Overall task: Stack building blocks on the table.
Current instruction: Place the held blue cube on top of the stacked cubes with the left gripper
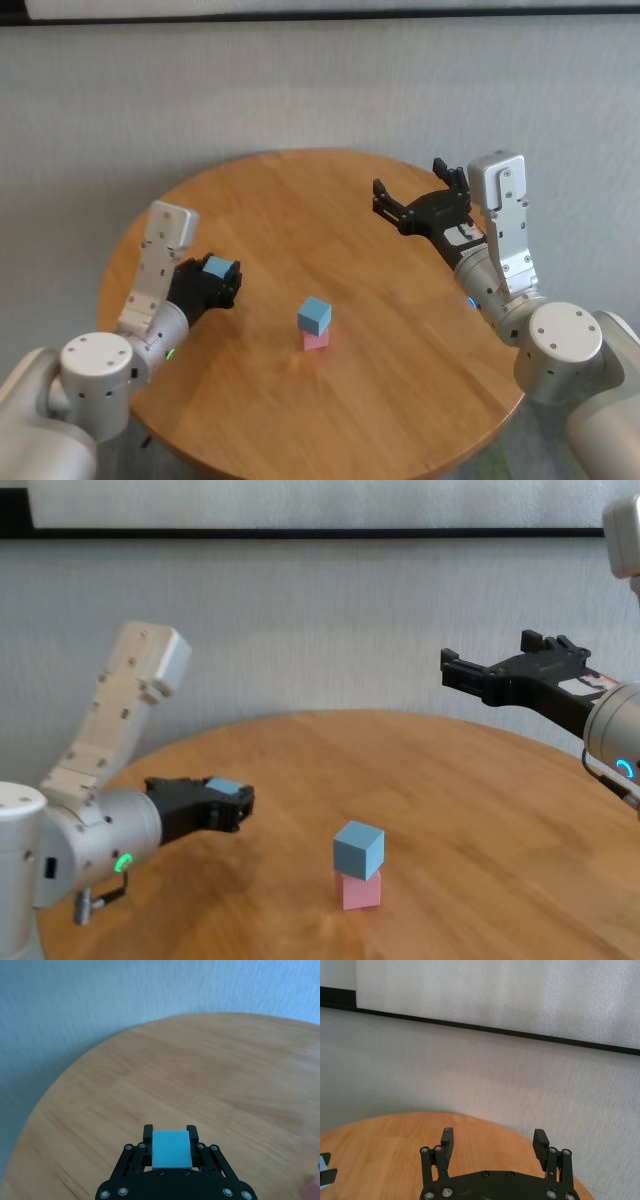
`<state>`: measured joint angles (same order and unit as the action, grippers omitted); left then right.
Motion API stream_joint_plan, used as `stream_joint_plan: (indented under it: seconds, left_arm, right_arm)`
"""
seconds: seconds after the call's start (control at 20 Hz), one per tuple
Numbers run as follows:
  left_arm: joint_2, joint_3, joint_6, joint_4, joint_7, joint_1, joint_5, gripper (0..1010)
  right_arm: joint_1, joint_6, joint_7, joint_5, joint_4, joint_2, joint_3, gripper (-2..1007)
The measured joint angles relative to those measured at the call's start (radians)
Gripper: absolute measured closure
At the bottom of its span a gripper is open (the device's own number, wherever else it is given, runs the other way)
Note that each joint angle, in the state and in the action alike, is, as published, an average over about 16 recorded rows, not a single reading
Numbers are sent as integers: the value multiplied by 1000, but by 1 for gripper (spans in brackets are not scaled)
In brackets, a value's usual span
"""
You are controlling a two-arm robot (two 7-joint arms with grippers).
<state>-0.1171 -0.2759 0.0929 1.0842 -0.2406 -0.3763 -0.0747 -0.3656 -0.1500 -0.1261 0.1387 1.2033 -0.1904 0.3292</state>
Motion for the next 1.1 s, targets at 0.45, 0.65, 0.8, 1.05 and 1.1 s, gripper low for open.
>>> stream_joint_plan:
  seconds: [0.45, 0.65, 0.8, 1.05, 1.1]
  left_arm:
    - [-77, -58, -6, 104, -213, -3, -35, 605]
    - [-107, -102, 1, 126, -307, -21, -50, 605]
    - [-121, -127, 12, 133, -361, -35, -64, 605]
    - [-140, -164, 29, 128, -440, -59, -86, 605]
    - [-143, -171, 32, 125, -454, -64, -90, 605]
  right_arm:
    - [0, 0, 0, 0, 0, 0, 0, 5]
    - [0, 0, 0, 0, 0, 0, 0, 5]
    - [0, 0, 0, 0, 0, 0, 0, 5]
    - [0, 0, 0, 0, 0, 0, 0, 5]
    - [0, 0, 0, 0, 0, 0, 0, 5]
